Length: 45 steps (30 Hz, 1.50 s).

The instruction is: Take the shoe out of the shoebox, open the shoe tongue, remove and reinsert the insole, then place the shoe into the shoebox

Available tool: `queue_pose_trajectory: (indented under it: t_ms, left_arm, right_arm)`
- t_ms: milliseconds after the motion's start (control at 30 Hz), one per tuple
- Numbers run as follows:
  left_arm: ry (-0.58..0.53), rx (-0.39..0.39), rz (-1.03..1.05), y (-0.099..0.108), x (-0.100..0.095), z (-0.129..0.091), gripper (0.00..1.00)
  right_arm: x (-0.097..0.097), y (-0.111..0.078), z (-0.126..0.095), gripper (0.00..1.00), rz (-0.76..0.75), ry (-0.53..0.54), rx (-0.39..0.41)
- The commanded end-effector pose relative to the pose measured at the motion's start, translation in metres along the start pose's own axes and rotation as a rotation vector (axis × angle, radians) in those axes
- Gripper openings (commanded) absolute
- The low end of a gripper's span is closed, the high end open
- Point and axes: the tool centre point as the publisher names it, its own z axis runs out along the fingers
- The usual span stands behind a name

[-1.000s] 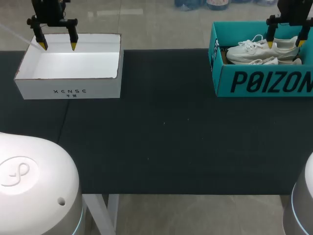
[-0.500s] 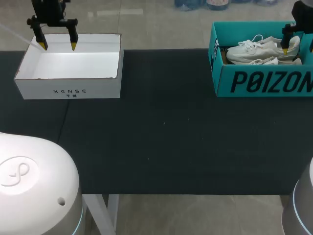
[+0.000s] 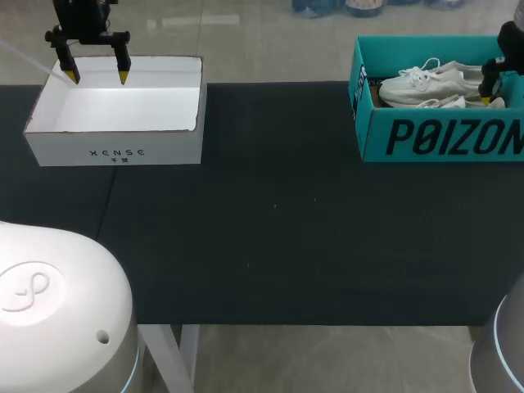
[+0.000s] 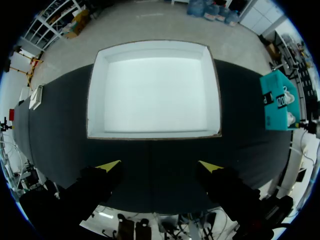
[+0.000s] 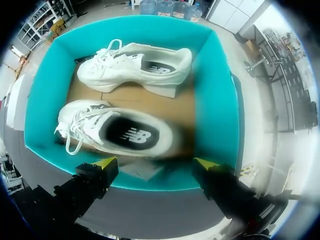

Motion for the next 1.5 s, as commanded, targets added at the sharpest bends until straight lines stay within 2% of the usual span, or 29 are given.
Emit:
queue_pose_trajectory:
  t_ms: [33, 367, 800, 833, 867, 900, 933, 967, 1500]
  left_arm:
    - [-0.001, 0.0, 0.0, 0.001, 0.0, 0.0, 1.0]
    - [-0.001, 0.0, 0.0, 0.001, 0.0, 0.0, 1.0]
    - [-0.001, 0.0, 0.0, 0.001, 0.0, 0.0, 1.0]
    - [-0.001, 0.0, 0.0, 0.001, 0.0, 0.0, 1.0]
    - [-0.001, 0.0, 0.0, 0.001, 0.0, 0.0, 1.0]
    - [-0.001, 0.0, 0.0, 0.001, 0.0, 0.0, 1.0]
    - [-0.001, 0.0, 0.0, 0.001, 0.0, 0.0, 1.0]
    - [-0.001, 0.0, 0.0, 0.001, 0.0, 0.0, 1.0]
    - [-0.001, 0.0, 0.0, 0.001, 0.0, 0.0, 1.0]
  right_arm:
    - [-0.004, 0.012, 0.008, 1.0, 0.009, 0.003, 0.007]
    - [-0.015, 0.021, 0.029, 1.0, 0.015, 0.003, 0.014]
    - [-0.013, 0.012, 0.046, 1.0, -0.013, 0.012, 0.038]
    - [-0.013, 0.012, 0.047, 0.86, -0.013, 0.01, 0.038]
    - [-0.013, 0.011, 0.047, 0.46, -0.012, 0.008, 0.035]
    - [-0.013, 0.011, 0.048, 0.2, -0.011, 0.008, 0.035]
    - [-0.013, 0.01, 0.048, 0.02, -0.01, 0.007, 0.034]
    - [-0.013, 0.01, 0.049, 0.0, -0.008, 0.007, 0.034]
    - [-0.015, 0.01, 0.048, 0.0, 0.016, -0.031, 0.017]
